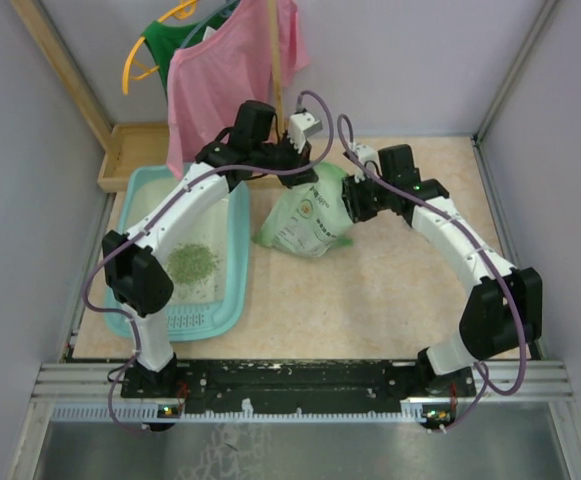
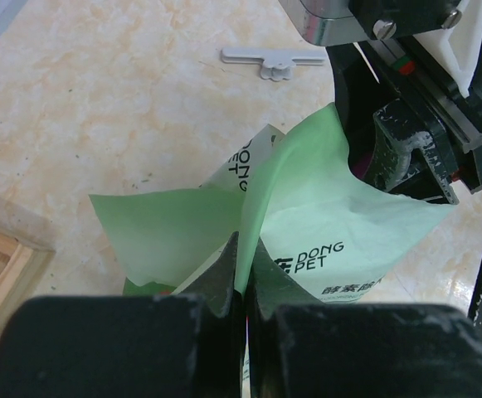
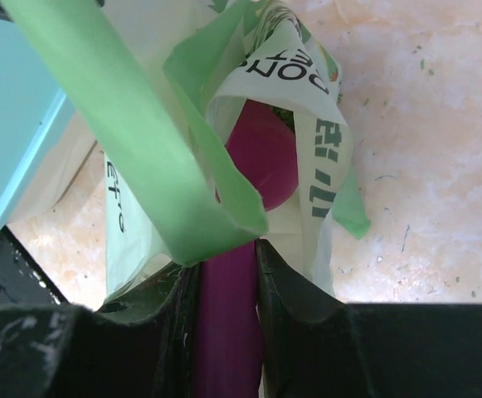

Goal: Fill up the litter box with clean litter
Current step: 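Scoop the cat litter from the cat litter bag.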

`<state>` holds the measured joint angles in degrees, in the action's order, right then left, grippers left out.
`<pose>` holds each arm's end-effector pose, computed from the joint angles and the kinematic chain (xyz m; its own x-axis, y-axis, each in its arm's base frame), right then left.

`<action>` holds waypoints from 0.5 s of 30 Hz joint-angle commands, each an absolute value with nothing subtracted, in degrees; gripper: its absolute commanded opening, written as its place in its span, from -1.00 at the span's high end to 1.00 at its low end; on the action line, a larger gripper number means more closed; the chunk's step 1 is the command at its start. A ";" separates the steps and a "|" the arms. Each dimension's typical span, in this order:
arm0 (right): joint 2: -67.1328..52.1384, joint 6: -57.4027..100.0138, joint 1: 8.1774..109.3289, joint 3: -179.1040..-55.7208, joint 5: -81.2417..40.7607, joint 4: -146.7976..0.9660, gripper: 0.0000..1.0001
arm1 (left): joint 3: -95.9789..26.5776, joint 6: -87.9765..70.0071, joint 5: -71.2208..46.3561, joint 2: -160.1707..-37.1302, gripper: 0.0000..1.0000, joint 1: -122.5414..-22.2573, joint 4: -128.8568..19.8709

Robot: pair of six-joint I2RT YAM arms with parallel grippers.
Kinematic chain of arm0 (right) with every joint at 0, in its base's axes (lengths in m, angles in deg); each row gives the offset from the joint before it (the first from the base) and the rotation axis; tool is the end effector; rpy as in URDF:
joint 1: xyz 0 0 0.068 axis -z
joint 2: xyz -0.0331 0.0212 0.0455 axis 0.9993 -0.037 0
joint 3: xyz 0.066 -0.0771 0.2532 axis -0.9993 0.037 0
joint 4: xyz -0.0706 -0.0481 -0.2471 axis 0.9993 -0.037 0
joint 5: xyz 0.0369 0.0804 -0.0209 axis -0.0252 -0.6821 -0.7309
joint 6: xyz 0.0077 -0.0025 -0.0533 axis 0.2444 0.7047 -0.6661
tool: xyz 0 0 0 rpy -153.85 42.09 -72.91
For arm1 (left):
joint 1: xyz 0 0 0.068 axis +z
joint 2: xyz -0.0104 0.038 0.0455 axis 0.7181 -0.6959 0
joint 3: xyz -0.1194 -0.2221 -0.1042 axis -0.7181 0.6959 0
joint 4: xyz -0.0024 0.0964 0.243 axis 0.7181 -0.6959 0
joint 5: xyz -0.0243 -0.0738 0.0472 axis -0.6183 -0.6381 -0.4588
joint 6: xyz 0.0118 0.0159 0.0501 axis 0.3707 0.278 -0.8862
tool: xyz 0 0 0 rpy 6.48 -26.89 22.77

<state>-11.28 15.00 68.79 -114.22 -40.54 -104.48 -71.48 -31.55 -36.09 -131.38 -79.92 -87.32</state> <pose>0.3004 0.1215 0.3083 -0.6687 -0.2232 -0.7092 -0.5984 0.7278 0.3352 0.3514 -0.2599 0.3759 -0.2429 0.3591 -0.9012 0.9178 0.3858 -0.0936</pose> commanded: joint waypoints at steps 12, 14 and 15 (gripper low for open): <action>-10.90 17.20 67.32 -111.10 -65.55 -107.61 1.00 | -77.24 -31.74 -34.39 -128.06 1.00 -81.65 -70.87; -10.50 17.88 67.31 -110.39 -65.38 -106.86 1.00 | -77.94 -31.96 -34.14 -128.38 1.00 -81.67 -70.84; -10.40 18.11 67.38 -110.14 -65.60 -106.72 1.00 | -78.09 -32.17 -33.72 -128.58 1.00 -81.67 -70.83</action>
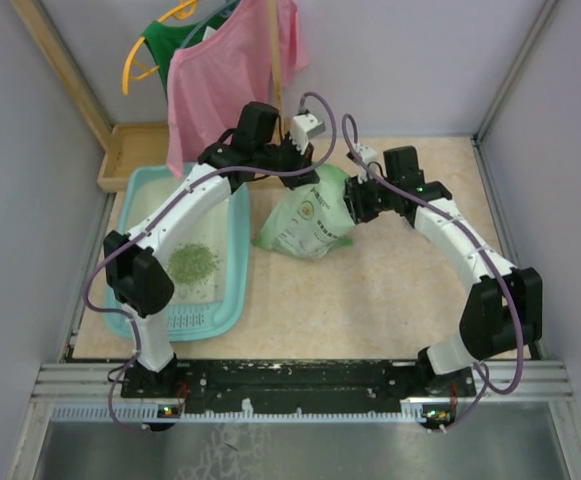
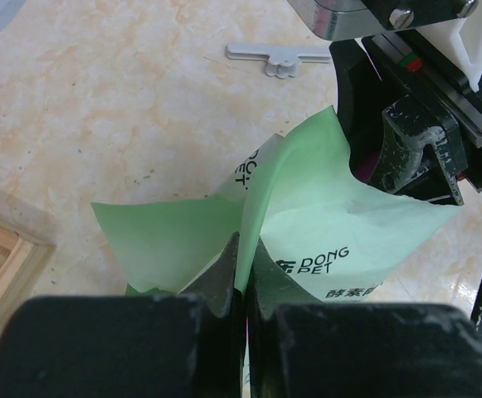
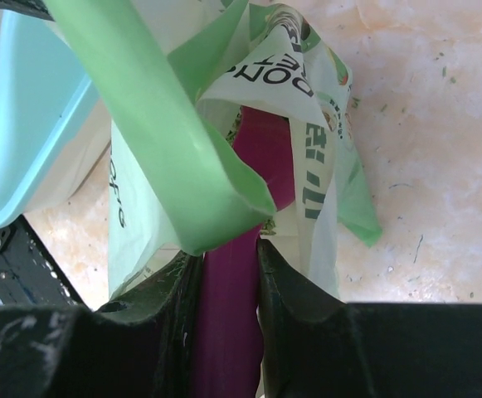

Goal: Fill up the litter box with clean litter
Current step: 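Scoop the cat litter from the cat litter bag.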

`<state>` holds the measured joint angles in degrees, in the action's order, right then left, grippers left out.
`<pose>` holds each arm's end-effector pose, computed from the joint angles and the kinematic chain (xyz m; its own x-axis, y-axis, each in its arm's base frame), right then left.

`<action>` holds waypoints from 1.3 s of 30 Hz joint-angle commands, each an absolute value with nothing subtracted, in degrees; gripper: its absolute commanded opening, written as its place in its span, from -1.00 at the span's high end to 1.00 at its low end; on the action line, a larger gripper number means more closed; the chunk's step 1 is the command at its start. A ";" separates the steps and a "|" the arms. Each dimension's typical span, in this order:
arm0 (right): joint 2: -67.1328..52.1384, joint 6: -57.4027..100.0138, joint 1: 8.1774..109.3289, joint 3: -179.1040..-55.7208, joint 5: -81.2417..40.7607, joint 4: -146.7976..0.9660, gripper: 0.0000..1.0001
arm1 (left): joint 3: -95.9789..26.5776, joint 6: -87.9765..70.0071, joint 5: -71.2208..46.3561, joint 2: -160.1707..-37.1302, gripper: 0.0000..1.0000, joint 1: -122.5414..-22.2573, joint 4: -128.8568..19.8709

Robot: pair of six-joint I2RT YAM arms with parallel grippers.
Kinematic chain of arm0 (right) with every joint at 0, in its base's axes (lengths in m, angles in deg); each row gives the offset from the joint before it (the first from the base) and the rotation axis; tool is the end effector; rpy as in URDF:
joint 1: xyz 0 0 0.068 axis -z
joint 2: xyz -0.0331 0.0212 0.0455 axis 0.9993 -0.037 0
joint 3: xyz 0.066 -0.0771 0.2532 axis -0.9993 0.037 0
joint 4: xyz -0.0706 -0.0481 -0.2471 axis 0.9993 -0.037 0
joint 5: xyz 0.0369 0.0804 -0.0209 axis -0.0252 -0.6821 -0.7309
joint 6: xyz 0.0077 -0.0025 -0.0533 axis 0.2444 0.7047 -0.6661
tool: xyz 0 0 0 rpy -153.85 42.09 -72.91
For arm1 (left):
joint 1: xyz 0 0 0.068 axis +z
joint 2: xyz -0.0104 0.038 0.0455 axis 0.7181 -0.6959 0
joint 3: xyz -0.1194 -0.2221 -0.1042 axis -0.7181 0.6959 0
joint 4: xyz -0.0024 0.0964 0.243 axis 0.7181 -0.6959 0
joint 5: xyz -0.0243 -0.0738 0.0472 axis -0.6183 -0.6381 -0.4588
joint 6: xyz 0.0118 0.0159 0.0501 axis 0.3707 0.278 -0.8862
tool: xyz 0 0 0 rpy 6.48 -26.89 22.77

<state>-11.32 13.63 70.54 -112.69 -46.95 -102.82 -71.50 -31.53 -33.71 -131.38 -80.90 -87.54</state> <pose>0.3019 0.1152 0.3030 -0.6595 -0.2190 -0.7191 -0.6402 0.6649 0.3846 0.3480 -0.2651 0.3753 -0.2421 0.3715 -0.8963 0.9111 0.4048 -0.0783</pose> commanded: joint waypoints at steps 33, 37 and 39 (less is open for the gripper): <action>-7.63 45.77 81.61 -104.73 -88.01 -84.36 1.00 | -60.98 -33.71 -23.59 -113.75 1.00 -81.76 -67.77; -7.41 45.94 82.10 -105.26 -88.10 -84.80 1.00 | -60.23 -33.77 -22.31 -112.75 1.00 -81.76 -67.70; -7.48 44.71 82.59 -106.23 -87.35 -86.88 1.00 | -60.26 -33.75 -21.79 -112.57 1.00 -81.76 -67.92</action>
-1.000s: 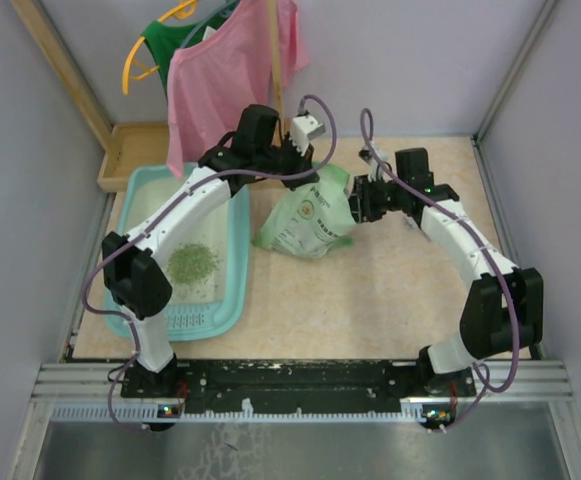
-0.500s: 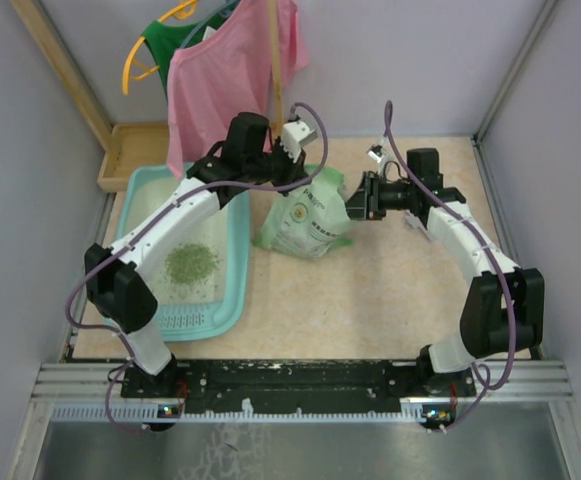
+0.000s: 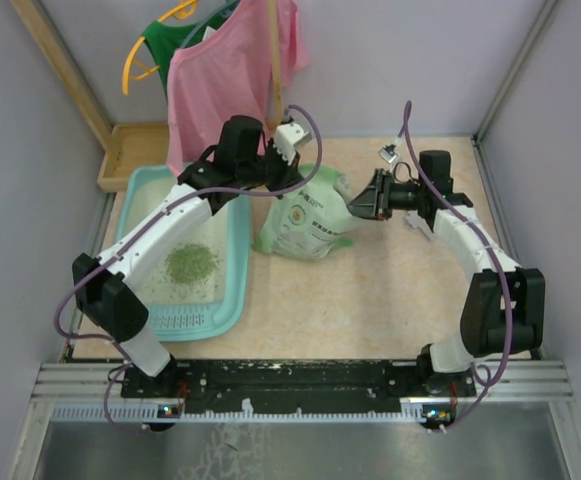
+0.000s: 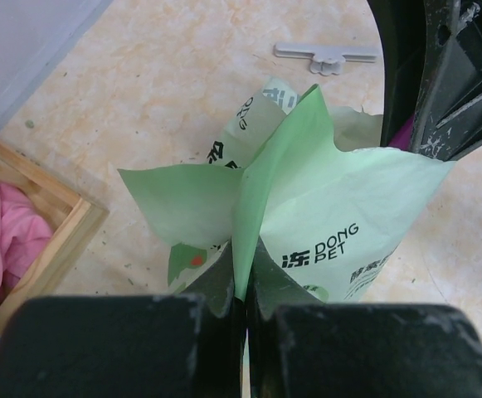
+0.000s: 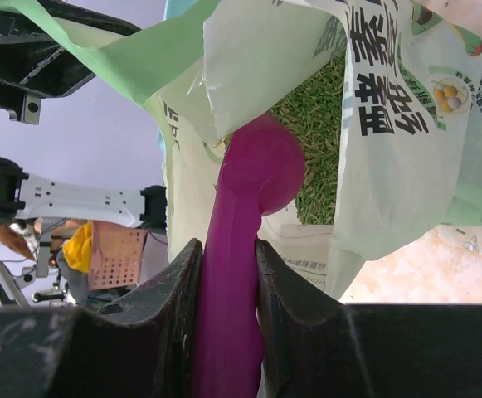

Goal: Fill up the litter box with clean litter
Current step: 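Scoop the cat litter from the cat litter bag.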

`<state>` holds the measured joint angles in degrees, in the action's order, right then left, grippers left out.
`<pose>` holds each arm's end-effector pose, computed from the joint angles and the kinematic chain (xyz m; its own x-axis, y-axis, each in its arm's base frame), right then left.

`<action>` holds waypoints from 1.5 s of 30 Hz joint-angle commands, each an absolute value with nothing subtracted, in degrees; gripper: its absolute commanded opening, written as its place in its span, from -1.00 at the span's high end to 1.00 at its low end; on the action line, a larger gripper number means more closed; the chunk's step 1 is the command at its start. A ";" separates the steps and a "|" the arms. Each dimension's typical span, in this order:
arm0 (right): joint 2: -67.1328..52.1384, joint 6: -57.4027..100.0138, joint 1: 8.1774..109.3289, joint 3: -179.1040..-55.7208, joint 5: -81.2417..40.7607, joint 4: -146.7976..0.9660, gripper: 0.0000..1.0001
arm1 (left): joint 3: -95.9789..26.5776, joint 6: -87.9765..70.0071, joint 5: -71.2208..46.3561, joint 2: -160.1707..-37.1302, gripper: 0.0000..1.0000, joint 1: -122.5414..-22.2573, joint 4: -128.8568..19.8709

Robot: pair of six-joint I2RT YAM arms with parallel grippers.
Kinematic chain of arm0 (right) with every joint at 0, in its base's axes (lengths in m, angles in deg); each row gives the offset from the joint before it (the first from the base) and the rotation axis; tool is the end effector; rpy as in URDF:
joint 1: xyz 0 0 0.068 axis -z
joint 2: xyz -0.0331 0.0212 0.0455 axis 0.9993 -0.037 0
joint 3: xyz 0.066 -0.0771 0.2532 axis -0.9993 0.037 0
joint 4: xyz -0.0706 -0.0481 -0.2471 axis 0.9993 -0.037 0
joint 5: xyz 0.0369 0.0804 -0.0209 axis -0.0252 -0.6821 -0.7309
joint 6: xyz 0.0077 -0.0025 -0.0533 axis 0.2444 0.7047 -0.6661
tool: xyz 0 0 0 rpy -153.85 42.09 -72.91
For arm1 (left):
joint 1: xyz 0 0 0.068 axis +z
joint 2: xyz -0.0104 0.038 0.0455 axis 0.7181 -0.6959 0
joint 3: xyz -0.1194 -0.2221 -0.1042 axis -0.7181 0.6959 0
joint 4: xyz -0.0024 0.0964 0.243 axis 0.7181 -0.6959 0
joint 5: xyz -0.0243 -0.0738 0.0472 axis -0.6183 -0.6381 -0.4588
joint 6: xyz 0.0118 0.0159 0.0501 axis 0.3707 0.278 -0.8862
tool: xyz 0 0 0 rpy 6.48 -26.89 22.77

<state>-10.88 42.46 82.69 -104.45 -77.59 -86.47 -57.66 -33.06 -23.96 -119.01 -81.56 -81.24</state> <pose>0.3122 0.0607 0.2888 -0.8770 0.1193 -0.4655 -0.4049 0.3382 0.8495 0.3094 -0.2368 0.3875 -0.1663 0.3699 -0.9141 0.8535 0.5183 0.0545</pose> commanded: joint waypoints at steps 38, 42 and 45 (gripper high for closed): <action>-2.92 38.00 95.38 -107.19 -83.60 -93.25 1.00 | -56.33 -33.97 -17.41 -108.97 0.14 -83.43 -67.70; -2.07 38.41 96.58 -106.76 -84.18 -92.98 1.00 | -56.12 -34.02 -16.64 -108.67 0.14 -83.52 -67.64; -1.47 39.36 97.63 -106.26 -84.88 -92.16 1.00 | -56.19 -33.97 -16.19 -108.52 0.11 -83.52 -67.47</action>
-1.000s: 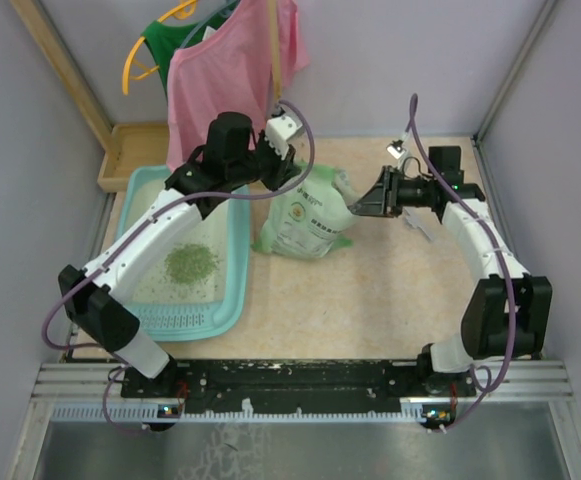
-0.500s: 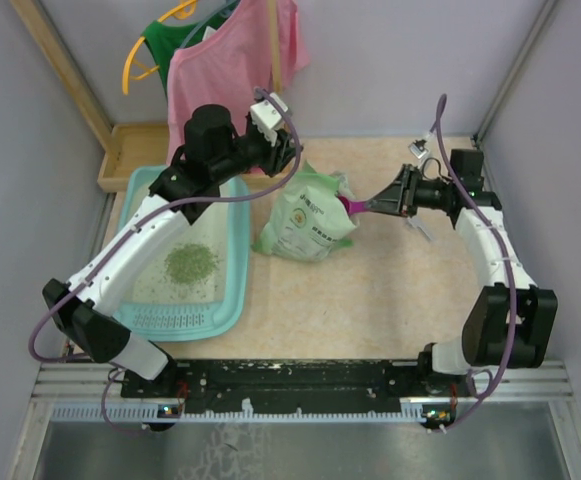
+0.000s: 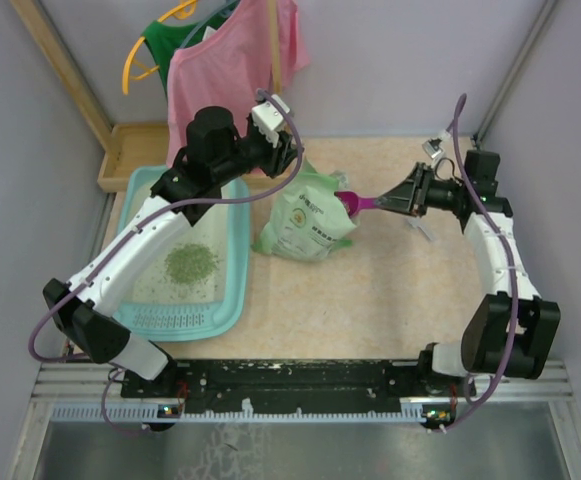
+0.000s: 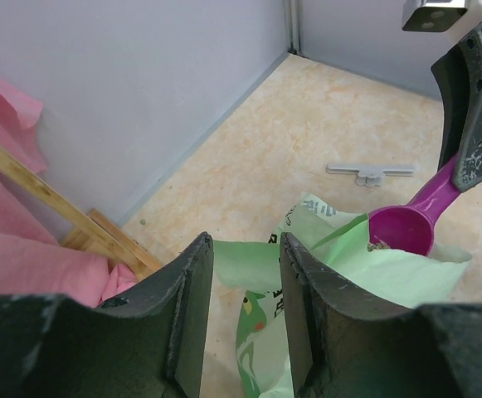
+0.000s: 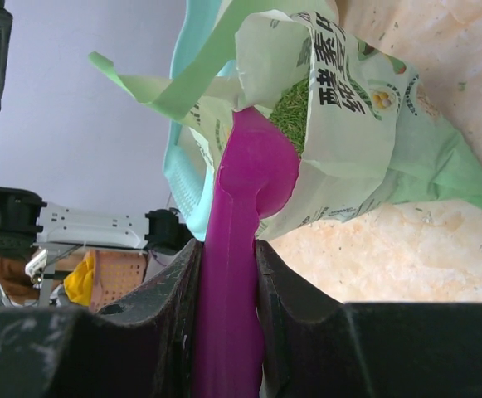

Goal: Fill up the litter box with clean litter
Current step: 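Scoop the cat litter from the cat litter bag.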

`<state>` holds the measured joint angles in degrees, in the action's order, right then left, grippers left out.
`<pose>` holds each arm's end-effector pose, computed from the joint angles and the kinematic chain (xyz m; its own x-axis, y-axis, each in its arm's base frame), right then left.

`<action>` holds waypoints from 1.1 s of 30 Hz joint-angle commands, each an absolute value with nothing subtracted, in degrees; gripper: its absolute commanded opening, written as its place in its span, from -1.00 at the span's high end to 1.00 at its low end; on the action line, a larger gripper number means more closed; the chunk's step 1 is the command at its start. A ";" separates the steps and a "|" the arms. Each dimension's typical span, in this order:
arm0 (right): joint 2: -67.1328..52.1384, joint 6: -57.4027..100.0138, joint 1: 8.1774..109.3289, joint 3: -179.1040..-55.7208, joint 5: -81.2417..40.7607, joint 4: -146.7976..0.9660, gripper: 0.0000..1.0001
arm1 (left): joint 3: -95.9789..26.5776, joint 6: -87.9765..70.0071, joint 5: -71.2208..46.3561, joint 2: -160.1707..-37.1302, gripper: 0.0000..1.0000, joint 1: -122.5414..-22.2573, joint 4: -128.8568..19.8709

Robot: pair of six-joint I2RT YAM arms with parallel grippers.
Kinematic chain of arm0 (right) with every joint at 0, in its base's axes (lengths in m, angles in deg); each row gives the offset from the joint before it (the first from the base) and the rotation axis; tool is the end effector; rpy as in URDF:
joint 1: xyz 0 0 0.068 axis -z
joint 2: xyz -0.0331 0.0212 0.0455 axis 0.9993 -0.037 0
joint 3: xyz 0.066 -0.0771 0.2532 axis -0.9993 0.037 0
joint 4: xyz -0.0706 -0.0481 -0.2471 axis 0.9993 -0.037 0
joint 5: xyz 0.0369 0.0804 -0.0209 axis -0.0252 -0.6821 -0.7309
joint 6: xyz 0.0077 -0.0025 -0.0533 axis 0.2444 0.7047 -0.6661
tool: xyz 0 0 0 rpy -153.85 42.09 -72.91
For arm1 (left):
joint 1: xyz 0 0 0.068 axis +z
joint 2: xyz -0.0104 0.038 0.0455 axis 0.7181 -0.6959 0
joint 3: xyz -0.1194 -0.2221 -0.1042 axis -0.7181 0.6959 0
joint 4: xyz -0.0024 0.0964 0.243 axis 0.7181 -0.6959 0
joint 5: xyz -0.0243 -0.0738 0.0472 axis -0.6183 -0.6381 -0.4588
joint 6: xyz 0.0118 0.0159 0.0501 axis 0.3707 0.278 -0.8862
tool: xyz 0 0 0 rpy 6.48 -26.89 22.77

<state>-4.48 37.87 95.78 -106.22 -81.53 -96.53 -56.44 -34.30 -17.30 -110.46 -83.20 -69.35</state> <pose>0.2880 -0.0065 0.3192 -0.8278 0.2588 -0.4978 -0.3836 0.3864 0.8388 0.2748 -0.2195 0.4539 0.1012 0.2136 -0.9717 0.7678 0.6044 0.2128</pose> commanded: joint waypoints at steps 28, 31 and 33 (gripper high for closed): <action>3.23 47.57 104.74 -99.90 -89.50 -83.16 1.00 | -56.40 -33.22 -15.68 -107.47 0.08 -83.52 -67.89; 3.27 47.46 104.99 -99.62 -89.19 -83.21 1.00 | -56.11 -33.06 -15.60 -107.19 0.08 -83.52 -67.85; 3.27 47.40 105.22 -99.53 -88.86 -83.25 1.00 | -55.86 -33.04 -15.50 -106.95 0.08 -83.52 -67.92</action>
